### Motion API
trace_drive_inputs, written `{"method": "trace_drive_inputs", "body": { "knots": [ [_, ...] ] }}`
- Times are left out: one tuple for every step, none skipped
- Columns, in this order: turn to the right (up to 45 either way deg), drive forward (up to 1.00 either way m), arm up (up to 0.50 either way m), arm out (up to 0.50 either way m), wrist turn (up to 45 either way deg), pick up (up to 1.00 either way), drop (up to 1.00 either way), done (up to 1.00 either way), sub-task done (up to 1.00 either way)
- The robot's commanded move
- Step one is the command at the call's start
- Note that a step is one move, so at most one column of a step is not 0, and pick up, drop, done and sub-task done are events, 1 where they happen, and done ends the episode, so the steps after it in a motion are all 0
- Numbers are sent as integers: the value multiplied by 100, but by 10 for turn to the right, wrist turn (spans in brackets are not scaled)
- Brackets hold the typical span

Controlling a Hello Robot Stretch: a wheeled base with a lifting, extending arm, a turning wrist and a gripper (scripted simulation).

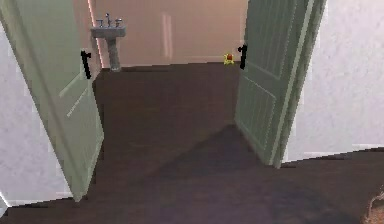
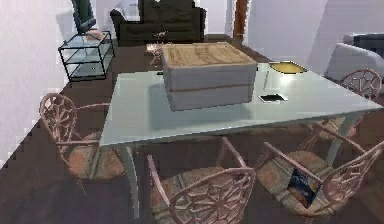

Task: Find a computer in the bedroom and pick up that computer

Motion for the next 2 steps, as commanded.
{"method": "trace_drive_inputs", "body": {
  "knots": [
    [0,100,0,0,0,0,0,0,0],
    [0,100,0,0,0,0,0,0,0]
  ]
}}
